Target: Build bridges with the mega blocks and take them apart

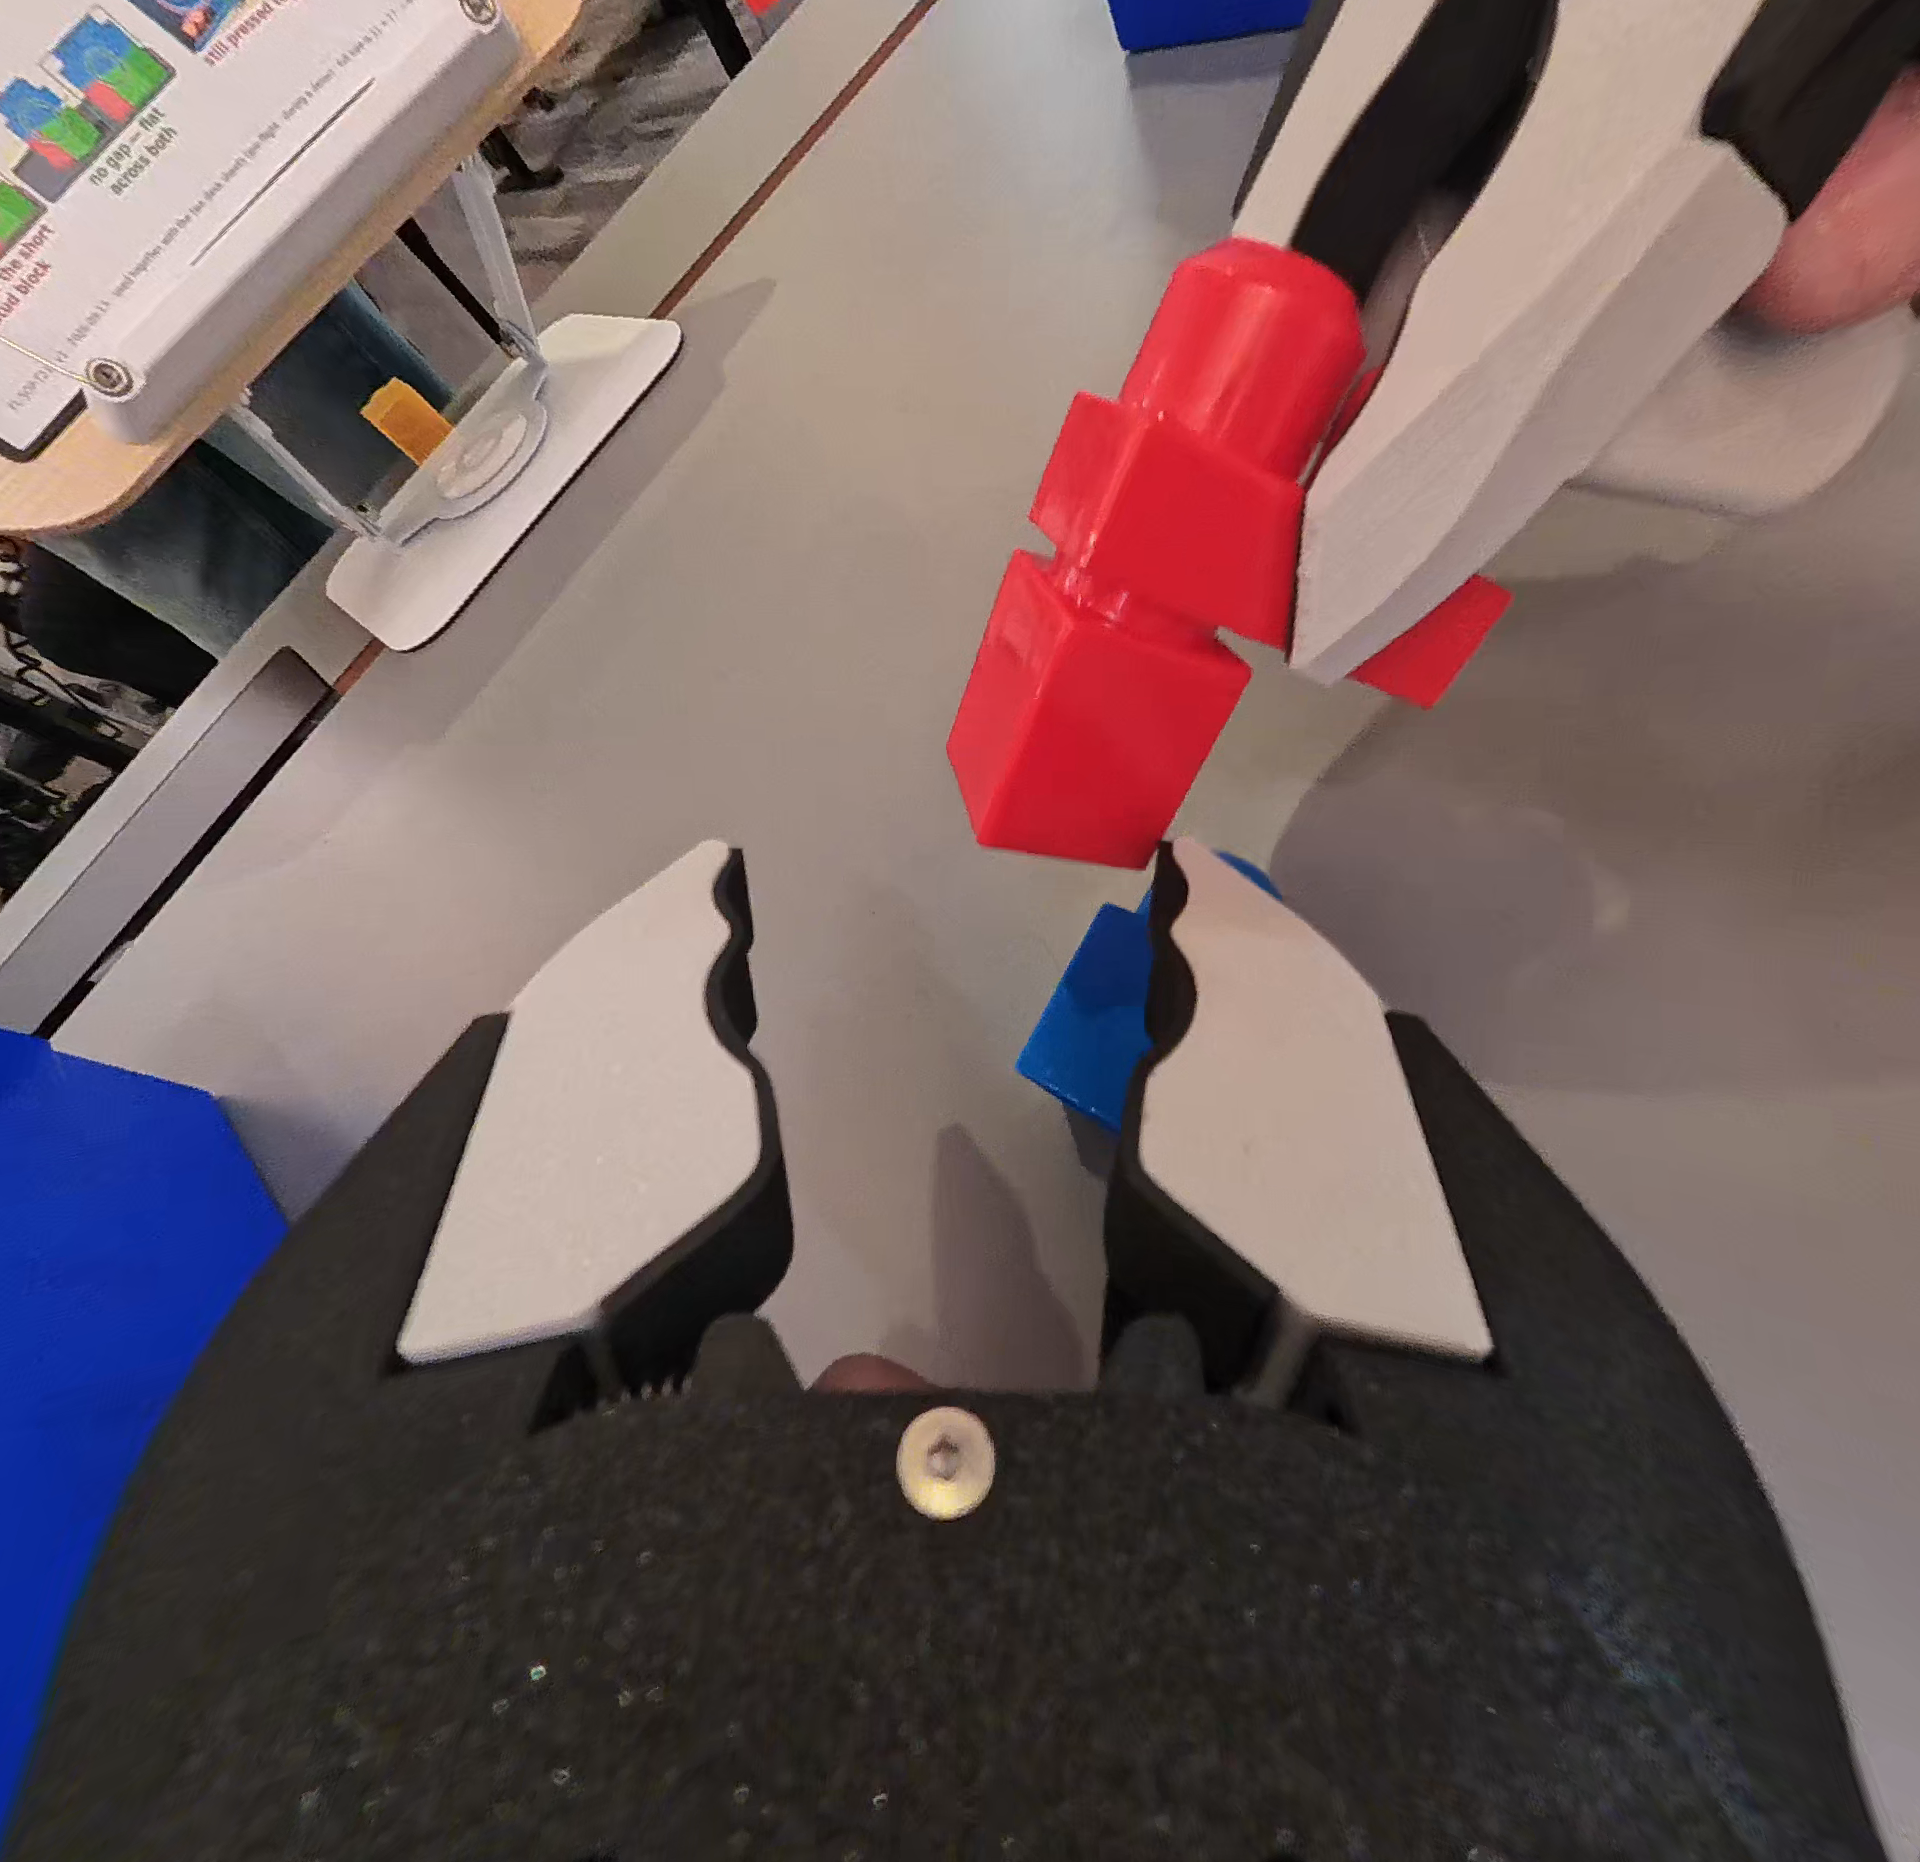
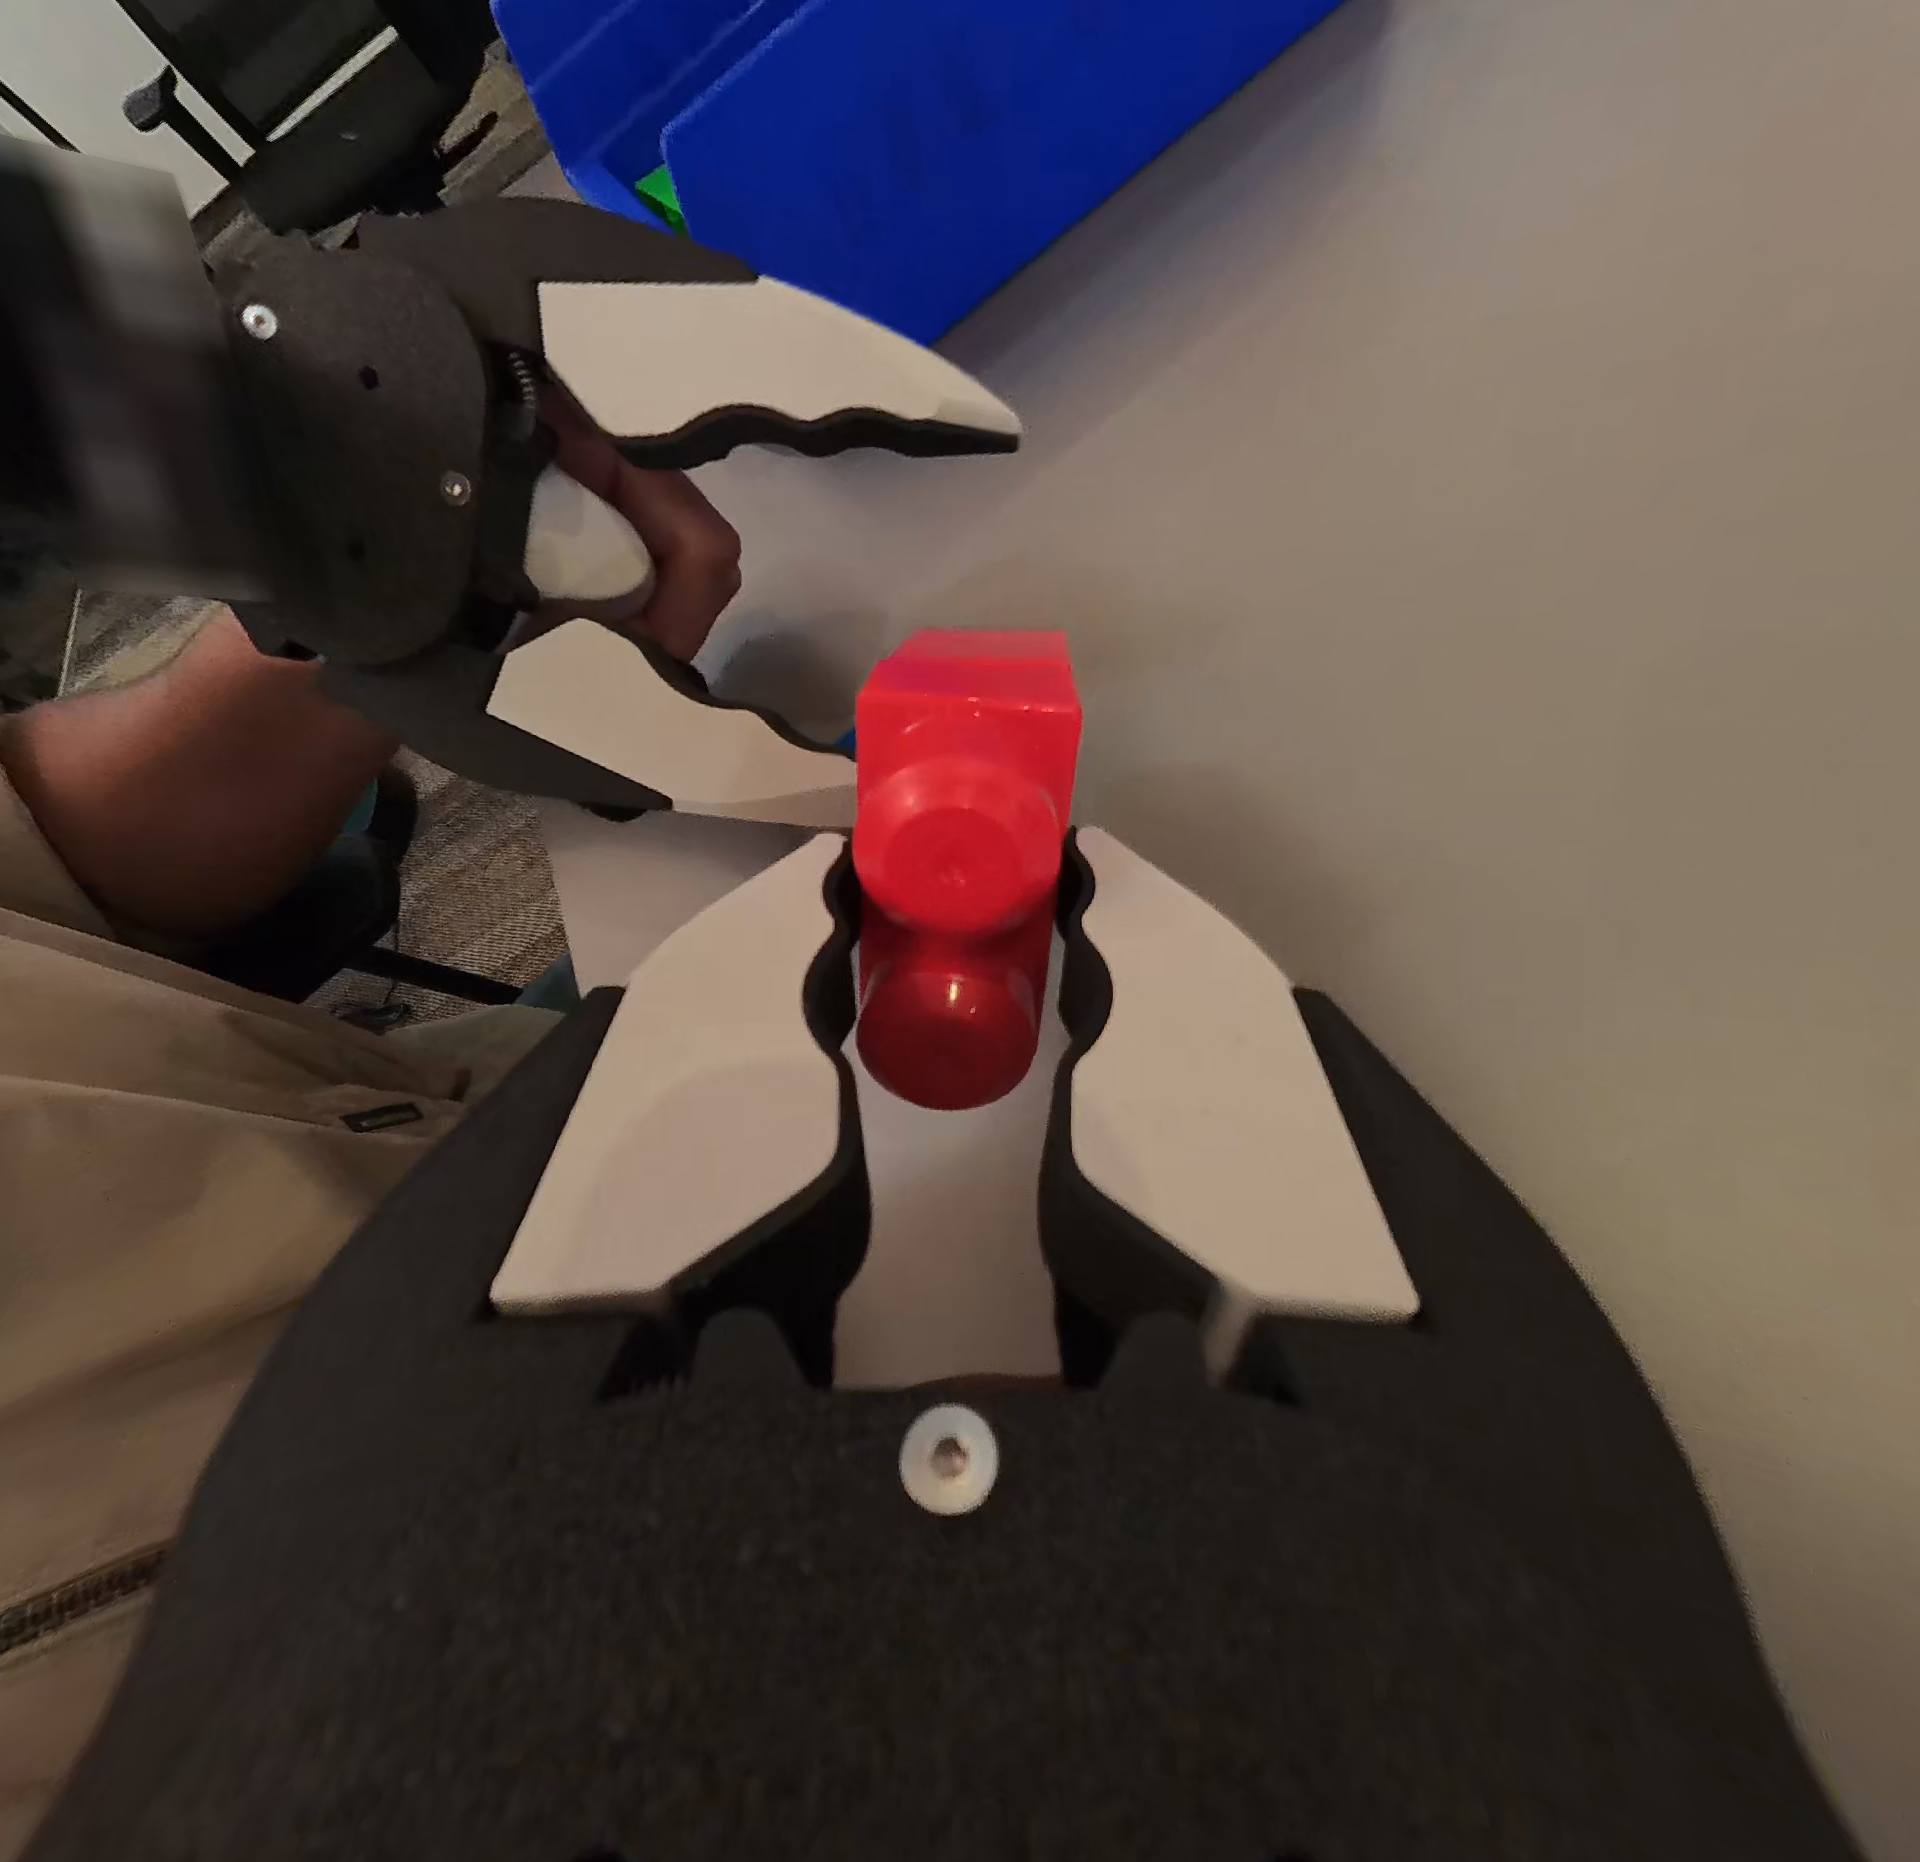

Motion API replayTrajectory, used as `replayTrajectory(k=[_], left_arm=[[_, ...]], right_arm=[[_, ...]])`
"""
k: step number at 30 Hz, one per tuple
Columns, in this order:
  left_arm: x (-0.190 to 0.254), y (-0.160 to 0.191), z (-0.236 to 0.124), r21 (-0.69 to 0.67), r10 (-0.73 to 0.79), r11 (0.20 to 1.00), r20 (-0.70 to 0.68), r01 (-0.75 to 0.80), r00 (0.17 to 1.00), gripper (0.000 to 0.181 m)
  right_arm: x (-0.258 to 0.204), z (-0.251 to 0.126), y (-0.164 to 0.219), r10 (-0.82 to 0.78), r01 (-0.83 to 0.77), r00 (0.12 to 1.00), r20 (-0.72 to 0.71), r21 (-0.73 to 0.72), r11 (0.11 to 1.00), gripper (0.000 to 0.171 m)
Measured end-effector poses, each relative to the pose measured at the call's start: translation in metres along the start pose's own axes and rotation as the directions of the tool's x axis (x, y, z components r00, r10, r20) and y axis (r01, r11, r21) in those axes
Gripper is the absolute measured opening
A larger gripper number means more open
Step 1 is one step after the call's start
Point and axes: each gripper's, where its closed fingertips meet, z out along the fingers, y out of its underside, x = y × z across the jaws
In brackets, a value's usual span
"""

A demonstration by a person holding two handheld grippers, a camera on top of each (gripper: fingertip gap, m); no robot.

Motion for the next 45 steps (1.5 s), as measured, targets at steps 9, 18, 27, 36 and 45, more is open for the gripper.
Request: replayTrajectory(k=[9,18,27,36,45], left_arm=[[-0.011,0.004,-0.008,-0.011,0.077,0.997,0.064,-0.077,0.995,0.068],[-0.012,-0.007,-0.023,0.054,0.078,0.995,0.053,-0.08,0.996,0.063],[-0.003,-0.031,-0.029,0.156,0.11,0.982,-0.003,-0.109,0.994,0.018],[0.004,-0.047,-0.025,0.189,0.183,0.966,-0.018,-0.176,0.983,0.0],[0.012,-0.046,-0.023,0.202,0.214,0.959,-0.058,-0.199,0.975,0.0]], right_arm=[[0.001,-0.029,-0.029,0.22,-0.267,0.937,0.27,0.15,0.952,0.036],[-0.01,-0.048,-0.028,0.289,-0.402,0.852,0.436,0.194,0.895,0.035],[-0.017,-0.042,-0.03,0.274,-0.384,0.851,0.449,0.174,0.907,0.036],[-0.024,-0.037,-0.031,0.271,-0.368,0.843,0.465,0.132,0.92,0.036],[-0.025,-0.032,-0.024,0.278,-0.345,0.846,0.456,0.068,0.936,0.036]])
